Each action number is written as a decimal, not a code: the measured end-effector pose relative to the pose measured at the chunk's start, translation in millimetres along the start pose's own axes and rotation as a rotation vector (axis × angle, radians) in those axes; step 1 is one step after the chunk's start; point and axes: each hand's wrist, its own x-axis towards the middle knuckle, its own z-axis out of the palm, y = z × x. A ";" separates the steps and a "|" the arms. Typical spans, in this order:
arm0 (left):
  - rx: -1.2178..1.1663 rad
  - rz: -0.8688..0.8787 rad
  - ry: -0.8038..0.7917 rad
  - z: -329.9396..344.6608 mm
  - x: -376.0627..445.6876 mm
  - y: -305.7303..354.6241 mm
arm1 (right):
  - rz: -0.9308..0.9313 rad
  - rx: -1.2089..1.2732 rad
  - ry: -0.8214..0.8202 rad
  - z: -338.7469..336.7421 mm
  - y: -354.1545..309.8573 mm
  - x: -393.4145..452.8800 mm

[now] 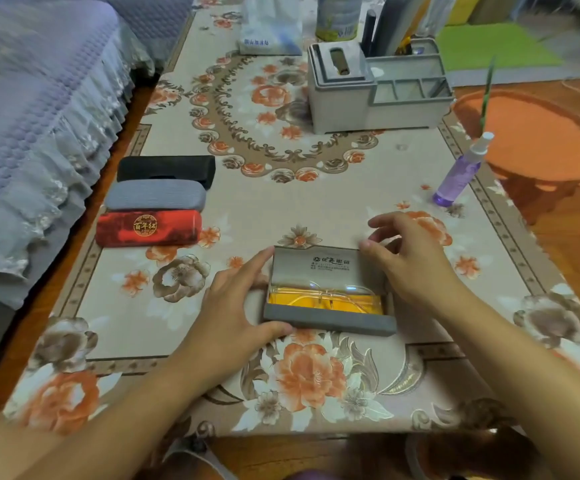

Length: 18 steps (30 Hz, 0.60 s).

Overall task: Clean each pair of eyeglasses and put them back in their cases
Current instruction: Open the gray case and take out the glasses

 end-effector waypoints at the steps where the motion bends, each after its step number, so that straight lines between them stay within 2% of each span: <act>1: 0.054 0.042 0.010 0.3 -1.1 -0.2 | 0.002 0.000 0.005 -0.5 2.8 1.5; 4: 0.197 0.105 0.002 3.0 -4.1 -1.5 | -0.013 0.001 0.072 -6.9 4.2 -1.2; 6: 0.237 0.110 0.002 5.1 -3.7 -3.2 | -0.090 -0.048 0.158 -18.7 -2.8 -7.3; 7: 0.240 0.098 0.001 5.0 -3.3 -2.2 | -0.123 -0.079 0.145 -26.9 -7.8 -11.7; 8: 0.221 0.073 -0.002 4.2 -2.8 -0.8 | -0.144 -0.117 0.068 -35.6 -12.4 -16.6; 11: 0.150 0.006 -0.034 -1.5 0.9 6.1 | -0.119 -0.268 -0.309 -49.1 -21.7 -32.7; 12: 0.152 0.008 -0.048 -3.4 2.9 7.7 | -0.118 -0.333 -0.369 -48.0 -20.8 -35.9; 15: 0.144 0.002 -0.065 -8.9 11.7 11.7 | -0.098 -0.443 -0.387 -38.3 -16.1 -35.7; 18: 0.135 -0.007 -0.080 -13.4 14.5 14.4 | -0.009 -0.430 -0.445 -31.8 -17.2 -29.7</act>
